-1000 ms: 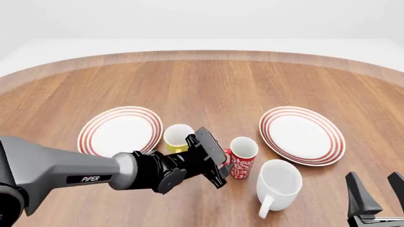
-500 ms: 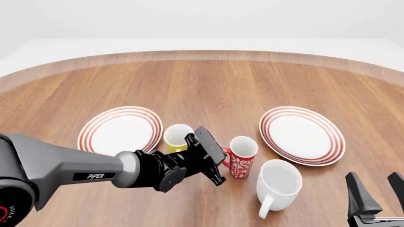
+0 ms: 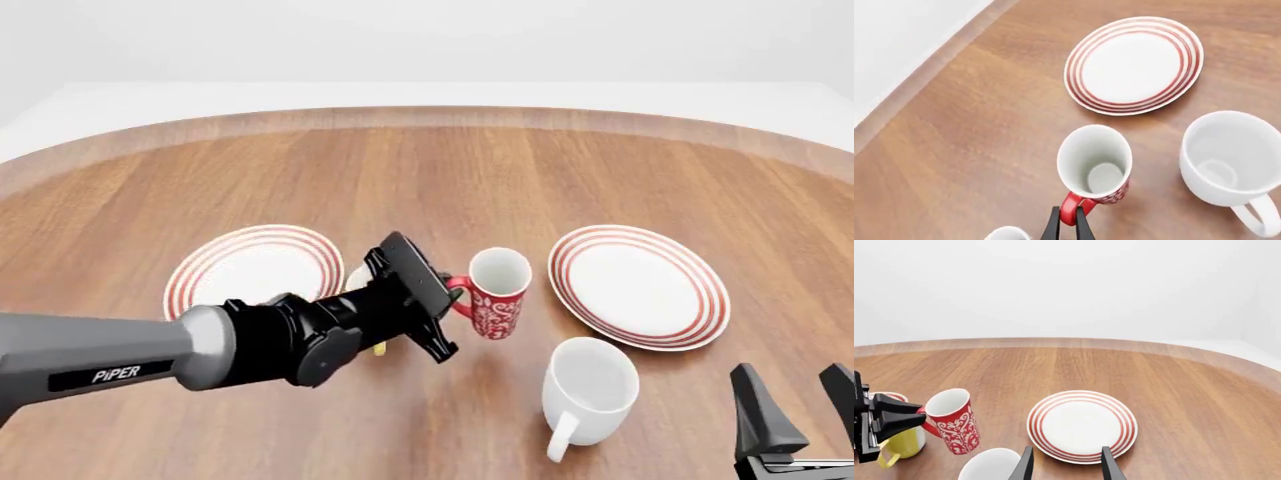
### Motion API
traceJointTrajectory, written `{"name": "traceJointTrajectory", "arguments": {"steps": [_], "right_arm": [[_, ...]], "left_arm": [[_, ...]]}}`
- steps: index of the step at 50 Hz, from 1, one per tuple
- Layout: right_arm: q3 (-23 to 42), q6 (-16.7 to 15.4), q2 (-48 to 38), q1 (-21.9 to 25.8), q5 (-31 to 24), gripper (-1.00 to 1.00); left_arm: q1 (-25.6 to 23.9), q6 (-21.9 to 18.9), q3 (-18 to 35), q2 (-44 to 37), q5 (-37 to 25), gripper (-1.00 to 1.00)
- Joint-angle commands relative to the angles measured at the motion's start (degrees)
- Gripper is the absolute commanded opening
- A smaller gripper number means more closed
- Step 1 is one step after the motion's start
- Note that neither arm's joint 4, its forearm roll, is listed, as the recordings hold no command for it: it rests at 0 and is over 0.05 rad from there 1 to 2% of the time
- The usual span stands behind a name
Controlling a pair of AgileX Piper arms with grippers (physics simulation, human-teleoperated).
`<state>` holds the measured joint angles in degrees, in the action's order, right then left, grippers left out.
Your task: Put the red mug on the left plate.
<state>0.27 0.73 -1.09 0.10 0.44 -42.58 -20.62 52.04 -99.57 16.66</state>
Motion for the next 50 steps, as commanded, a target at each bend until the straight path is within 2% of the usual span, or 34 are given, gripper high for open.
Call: {"name": "traceJointTrajectory", "arguments": {"steps": [1, 18, 35, 50], "right_arm": [[0.0, 0.0, 0.0, 0.0, 0.0, 1.00], [0.0, 0.0, 0.0, 0.0, 0.0, 1.00], [0.0, 0.0, 0.0, 0.0, 0.0, 1.00], [0.0, 0.0, 0.0, 0.0, 0.0, 1.00]], "left_arm": [[1.3, -1.2, -1.5, 8.1, -1.9, -1.00], [3.1, -4.4, -2.2, 15.7, -5.1, -1.00], [5.9, -3.7, -0.2, 20.1, -8.3, -1.00], [10.4, -5.3, 1.2, 24.3, -11.9, -1.00]]}}
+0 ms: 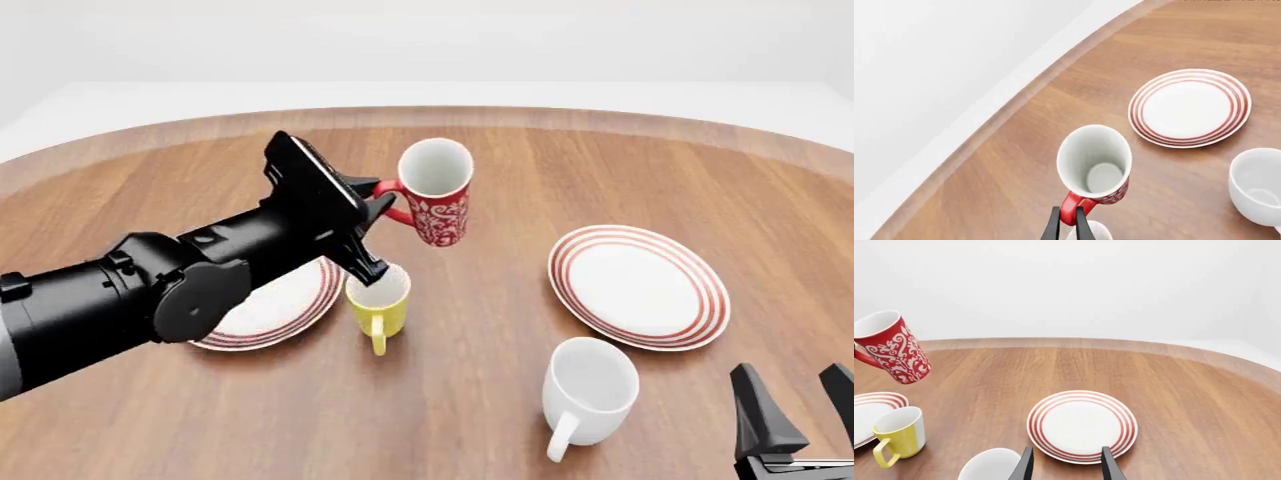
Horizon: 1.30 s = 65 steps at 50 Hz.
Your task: Put the red mug on the left plate.
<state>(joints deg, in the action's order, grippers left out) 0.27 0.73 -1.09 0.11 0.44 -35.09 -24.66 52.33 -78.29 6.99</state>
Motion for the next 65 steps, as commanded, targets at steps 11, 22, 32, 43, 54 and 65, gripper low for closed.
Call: {"name": "traceJointTrajectory", "arguments": {"steps": [11, 22, 32, 43, 54, 65], "right_arm": [[0.0, 0.0, 0.0, 0.0, 0.0, 1.00], [0.0, 0.0, 0.0, 0.0, 0.0, 1.00], [0.0, 0.0, 0.0, 0.0, 0.0, 1.00], [0.0, 0.0, 0.0, 0.0, 0.0, 1.00], [0.0, 0.0, 0.0, 0.0, 0.0, 1.00], [0.0, 0.0, 0.0, 0.0, 0.0, 1.00]], "left_arm": [[6.9, -2.1, 1.5, 6.2, -4.5, -1.00], [10.5, -3.0, 0.0, 8.1, -5.6, -1.00], [16.5, -4.1, -2.1, 8.9, -5.2, -1.00], [20.2, -3.9, -4.7, 11.4, -5.6, -1.00], [22.5, -3.2, -5.8, 10.9, -4.1, -1.00], [24.5, -2.4, -7.4, 10.3, -2.7, -1.00]]}}
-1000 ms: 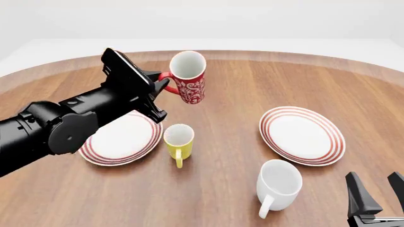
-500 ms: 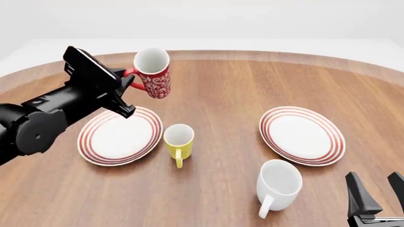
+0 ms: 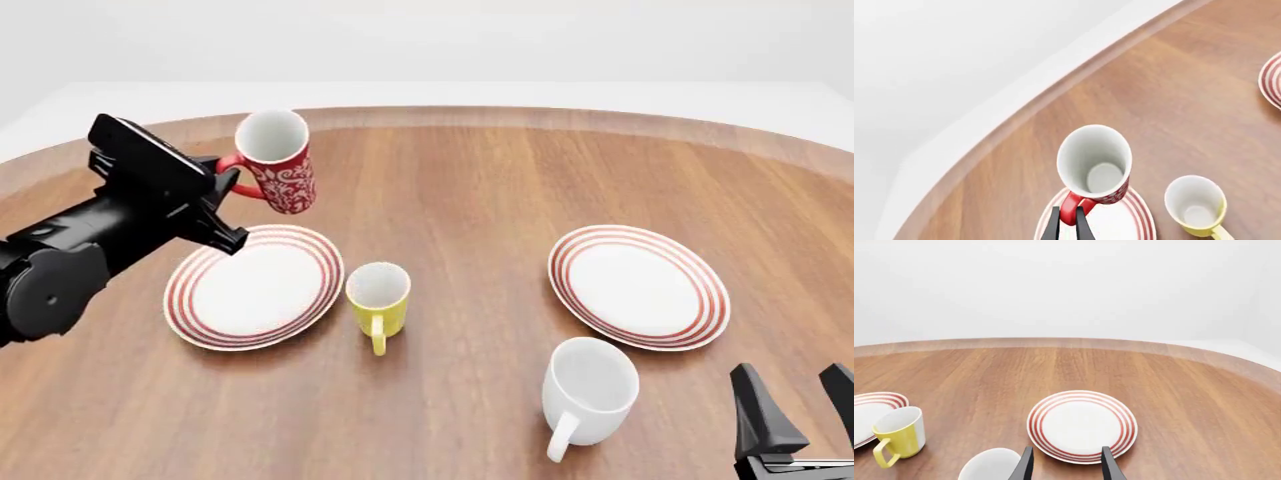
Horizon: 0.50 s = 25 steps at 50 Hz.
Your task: Put the red mug on the left plate.
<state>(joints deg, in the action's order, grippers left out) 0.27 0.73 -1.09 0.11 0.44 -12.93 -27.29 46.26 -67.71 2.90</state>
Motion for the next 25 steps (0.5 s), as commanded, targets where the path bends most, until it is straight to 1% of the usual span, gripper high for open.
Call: {"name": "traceJointTrajectory", "arguments": {"steps": [1, 7, 14, 25], "right_arm": [[0.0, 0.0, 0.0, 0.0, 0.0, 1.00], [0.0, 0.0, 0.0, 0.0, 0.0, 1.00], [0.0, 0.0, 0.0, 0.0, 0.0, 1.00], [0.0, 0.0, 0.0, 0.0, 0.0, 1.00]], "left_arm": [[2.5, 0.2, -1.4, -0.5, 1.6, -1.00], [4.6, 1.4, -3.6, -0.7, 3.9, -1.00], [5.9, 3.0, -5.2, -0.7, 5.2, -1.00], [7.3, 3.6, -6.4, -1.0, 6.3, -1.00]]}}
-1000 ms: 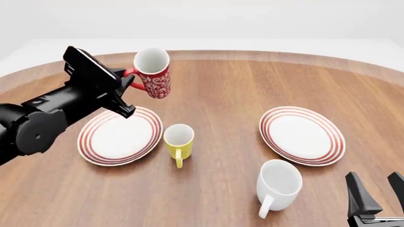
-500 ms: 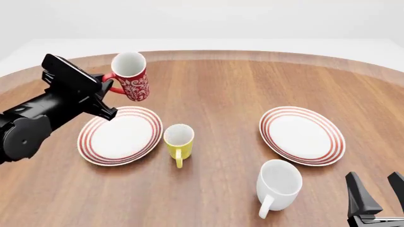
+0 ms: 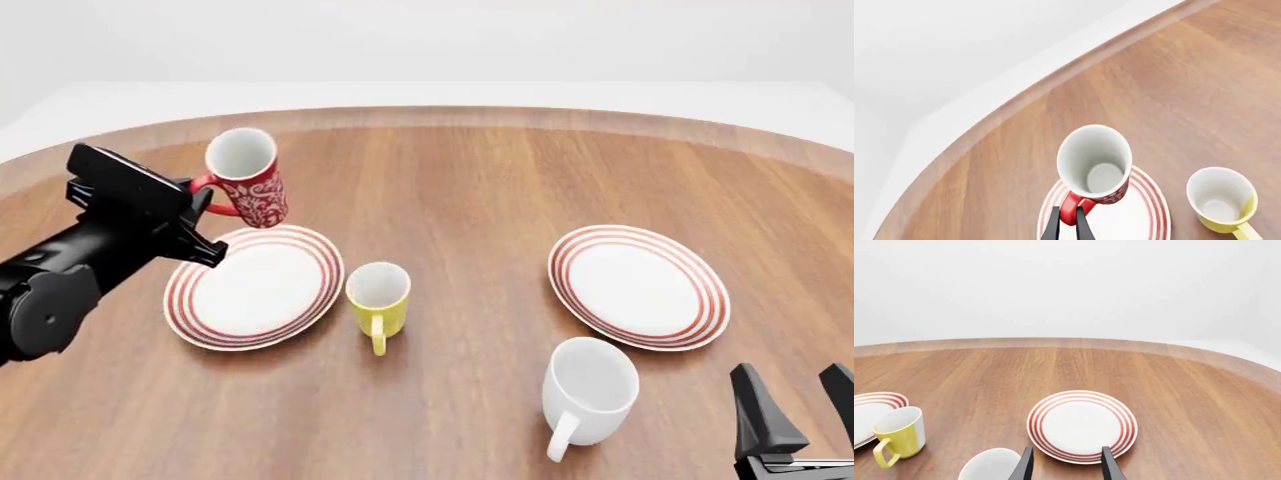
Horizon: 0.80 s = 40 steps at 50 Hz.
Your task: Put the red mug on the left plate.
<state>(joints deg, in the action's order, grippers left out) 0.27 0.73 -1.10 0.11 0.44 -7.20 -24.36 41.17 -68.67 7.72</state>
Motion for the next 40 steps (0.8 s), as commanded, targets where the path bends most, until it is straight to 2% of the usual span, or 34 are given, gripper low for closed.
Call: {"name": "traceJointTrajectory", "arguments": {"steps": [1, 17, 40], "right_arm": [[0.0, 0.0, 0.0, 0.0, 0.0, 1.00], [0.0, 0.0, 0.6, 0.5, -0.6, 1.00], [0.0, 0.0, 0.2, 0.5, -0.2, 1.00]], "left_arm": [[1.6, 0.6, -1.5, -0.1, 1.7, -1.00], [4.3, 2.1, -5.6, -4.3, 7.0, -1.00], [6.2, 3.1, -8.4, -9.6, 13.1, -1.00]]}}
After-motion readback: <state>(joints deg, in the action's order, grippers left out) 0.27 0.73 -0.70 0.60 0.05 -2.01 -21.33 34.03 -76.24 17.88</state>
